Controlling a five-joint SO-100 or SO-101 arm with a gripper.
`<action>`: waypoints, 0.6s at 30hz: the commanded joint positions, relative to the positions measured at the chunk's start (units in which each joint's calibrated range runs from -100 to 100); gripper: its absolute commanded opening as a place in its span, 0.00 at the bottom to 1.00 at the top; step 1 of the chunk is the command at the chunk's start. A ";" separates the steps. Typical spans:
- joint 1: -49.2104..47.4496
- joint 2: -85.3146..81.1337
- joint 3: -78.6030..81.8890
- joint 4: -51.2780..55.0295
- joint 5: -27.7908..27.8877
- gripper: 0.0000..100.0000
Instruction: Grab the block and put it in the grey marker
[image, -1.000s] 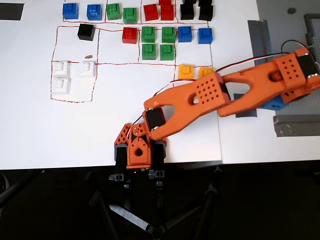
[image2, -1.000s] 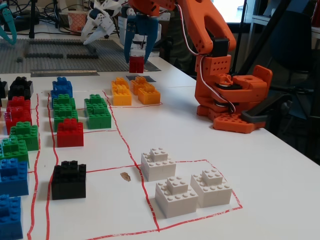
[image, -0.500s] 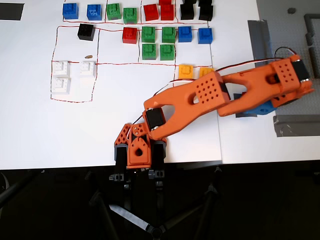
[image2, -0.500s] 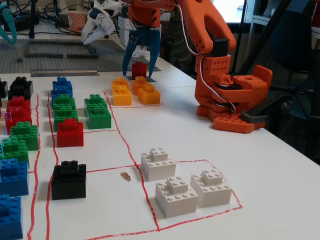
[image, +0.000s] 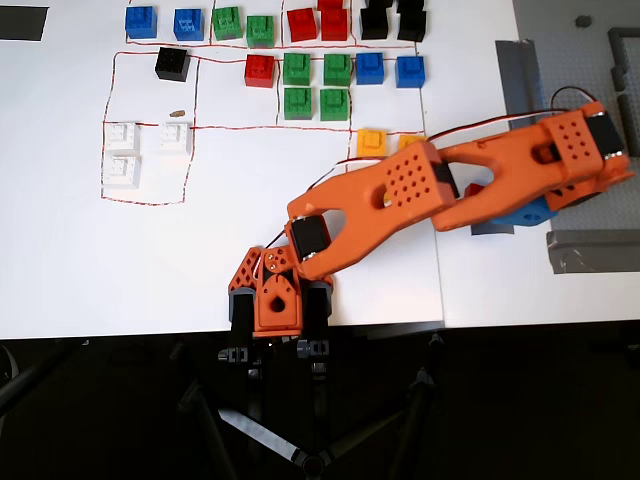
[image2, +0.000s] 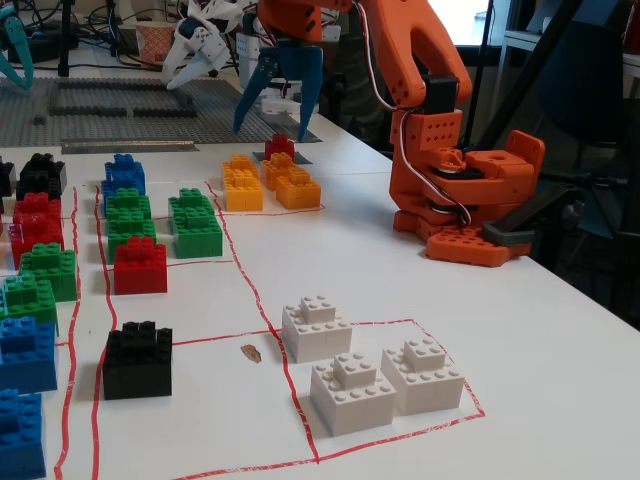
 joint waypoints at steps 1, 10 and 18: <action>-2.37 -14.10 0.01 1.84 -0.05 0.38; -8.19 -27.83 14.72 1.84 -2.34 0.27; -17.26 -41.39 31.43 1.84 -6.74 0.23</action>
